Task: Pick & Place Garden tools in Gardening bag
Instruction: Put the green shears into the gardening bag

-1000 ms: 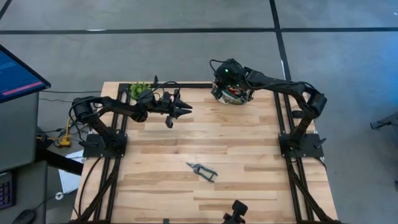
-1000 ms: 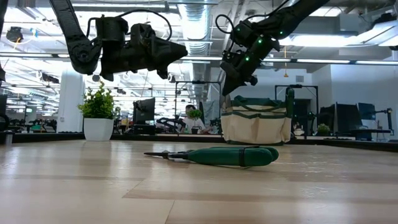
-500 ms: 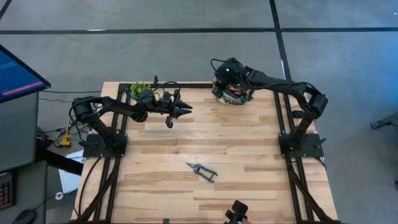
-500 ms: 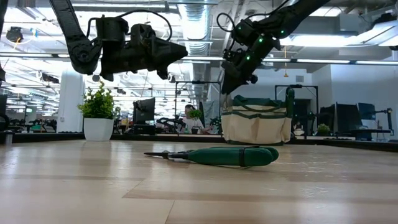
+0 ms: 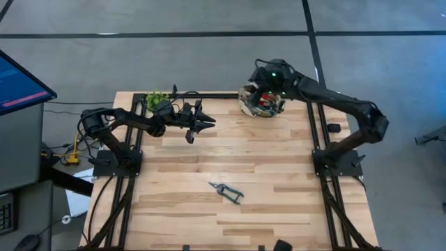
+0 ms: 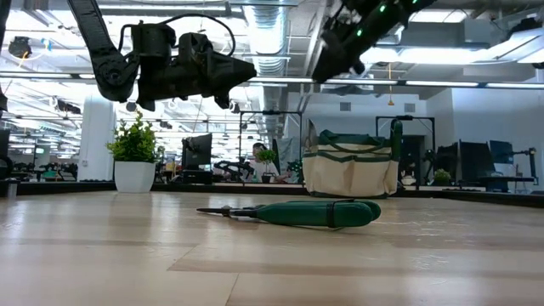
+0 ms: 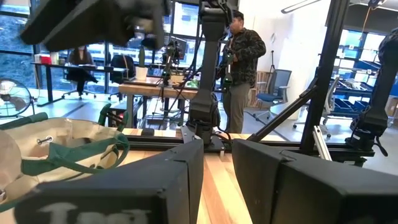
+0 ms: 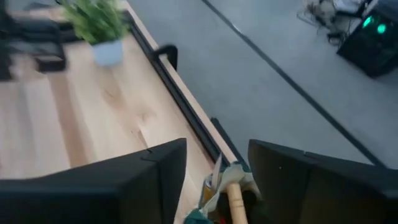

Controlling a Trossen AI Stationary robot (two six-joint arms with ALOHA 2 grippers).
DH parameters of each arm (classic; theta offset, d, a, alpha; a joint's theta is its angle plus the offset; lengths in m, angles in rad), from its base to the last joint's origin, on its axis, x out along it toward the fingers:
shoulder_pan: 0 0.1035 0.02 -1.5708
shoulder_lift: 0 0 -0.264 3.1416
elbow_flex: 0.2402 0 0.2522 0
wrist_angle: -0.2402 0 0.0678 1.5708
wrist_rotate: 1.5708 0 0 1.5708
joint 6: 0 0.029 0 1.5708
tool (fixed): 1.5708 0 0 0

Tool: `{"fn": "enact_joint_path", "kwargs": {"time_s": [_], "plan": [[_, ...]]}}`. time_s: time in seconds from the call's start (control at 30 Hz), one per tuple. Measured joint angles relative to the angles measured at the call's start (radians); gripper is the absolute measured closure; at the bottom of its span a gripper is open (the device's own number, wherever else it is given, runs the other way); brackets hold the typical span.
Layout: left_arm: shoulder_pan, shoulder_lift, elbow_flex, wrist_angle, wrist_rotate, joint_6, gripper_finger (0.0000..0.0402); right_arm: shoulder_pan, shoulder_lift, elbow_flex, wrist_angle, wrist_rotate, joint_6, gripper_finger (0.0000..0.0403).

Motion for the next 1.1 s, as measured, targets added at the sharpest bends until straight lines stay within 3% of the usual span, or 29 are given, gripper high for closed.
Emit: {"fn": "enact_joint_path", "kwargs": {"time_s": [0.43,1.1], "plan": [[0.0,0.0,0.0,-0.001,0.0,0.0,0.0326,0.122,-0.168,0.001,-0.116,-0.001,0.0,0.0331],[0.0,0.0,0.0,-0.001,0.002,-0.023,0.0326,0.319,-0.219,-0.01,-0.149,-0.001,0.005,0.04]]}}
